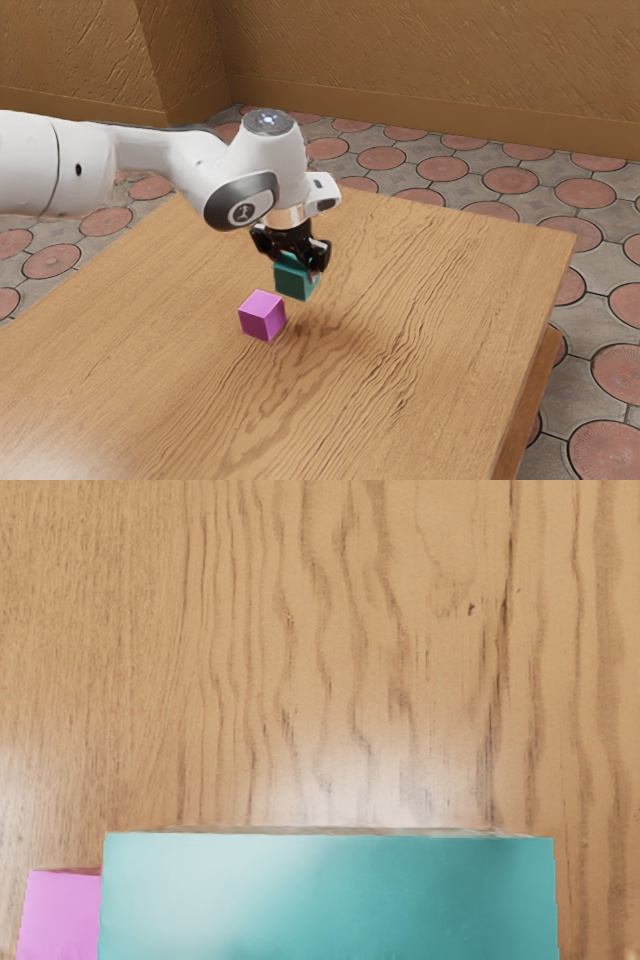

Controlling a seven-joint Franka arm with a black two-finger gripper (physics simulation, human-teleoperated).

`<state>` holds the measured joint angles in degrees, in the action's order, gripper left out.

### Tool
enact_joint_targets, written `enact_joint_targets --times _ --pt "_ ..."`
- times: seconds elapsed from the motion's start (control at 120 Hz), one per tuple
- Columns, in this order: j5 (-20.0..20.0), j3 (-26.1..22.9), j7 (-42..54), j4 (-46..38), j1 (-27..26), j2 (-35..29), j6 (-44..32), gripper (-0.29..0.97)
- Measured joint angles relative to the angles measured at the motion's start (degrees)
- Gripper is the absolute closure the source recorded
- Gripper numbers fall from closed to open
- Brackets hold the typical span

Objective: Pick up the blue block with one arm, and put the blue block on the pink block with one arm

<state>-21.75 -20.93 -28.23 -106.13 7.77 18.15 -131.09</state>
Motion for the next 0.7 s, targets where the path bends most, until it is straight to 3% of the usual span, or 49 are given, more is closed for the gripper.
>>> enact_joint_targets --times 0.208,0.517,0.7 --pt "3.3 3.8 1.1 -11.1 3.6 -7.5 -1.9 0.30" --pt "4.3 4.5 5.3 -8.0 3.7 -3.6 -4.9 0.30" --pt "4.7 4.5 7.8 -8.0 3.8 -3.3 -5.3 0.14"
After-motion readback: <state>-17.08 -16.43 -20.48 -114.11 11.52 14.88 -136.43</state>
